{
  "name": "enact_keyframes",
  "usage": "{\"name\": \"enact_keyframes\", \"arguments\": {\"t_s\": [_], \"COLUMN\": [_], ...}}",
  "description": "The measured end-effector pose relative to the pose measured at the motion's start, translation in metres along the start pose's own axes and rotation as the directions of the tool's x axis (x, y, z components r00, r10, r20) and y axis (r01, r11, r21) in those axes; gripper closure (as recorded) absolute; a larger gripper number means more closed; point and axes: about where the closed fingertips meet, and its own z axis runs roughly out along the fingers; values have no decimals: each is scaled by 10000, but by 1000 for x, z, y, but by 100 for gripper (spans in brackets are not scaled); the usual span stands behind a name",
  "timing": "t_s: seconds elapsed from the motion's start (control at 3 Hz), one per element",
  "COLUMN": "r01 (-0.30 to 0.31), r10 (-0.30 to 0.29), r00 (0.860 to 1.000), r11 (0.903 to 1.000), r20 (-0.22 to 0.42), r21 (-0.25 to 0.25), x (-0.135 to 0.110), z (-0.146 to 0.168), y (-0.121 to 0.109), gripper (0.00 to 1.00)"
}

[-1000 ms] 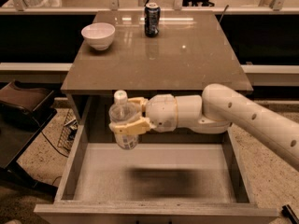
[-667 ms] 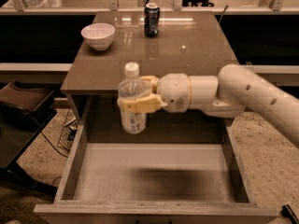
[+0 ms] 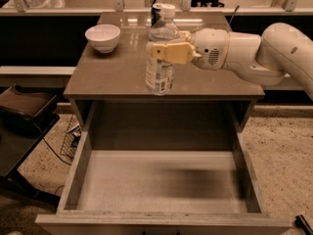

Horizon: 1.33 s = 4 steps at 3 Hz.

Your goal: Pick blue plastic bottle from top drawer and place on counter

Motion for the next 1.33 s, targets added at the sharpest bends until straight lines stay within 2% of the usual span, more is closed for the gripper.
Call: {"name": "enact_keyframes", "arguments": {"t_s": [0.33, 0.67, 1.0, 1.33], "r01": [0, 104, 406, 538], "r10": [0, -177, -640, -665], "r00": [10000, 9986, 9960, 9977], "r11": [10000, 9896, 9466, 8958], "r20": [0, 498, 630, 132], "r21": [0, 1435, 3198, 4411], "x": [0, -20, -43, -31], "z": [0, -25, -58, -75], "y": [0, -51, -121, -159], "gripper": [100, 100, 100, 100]}}
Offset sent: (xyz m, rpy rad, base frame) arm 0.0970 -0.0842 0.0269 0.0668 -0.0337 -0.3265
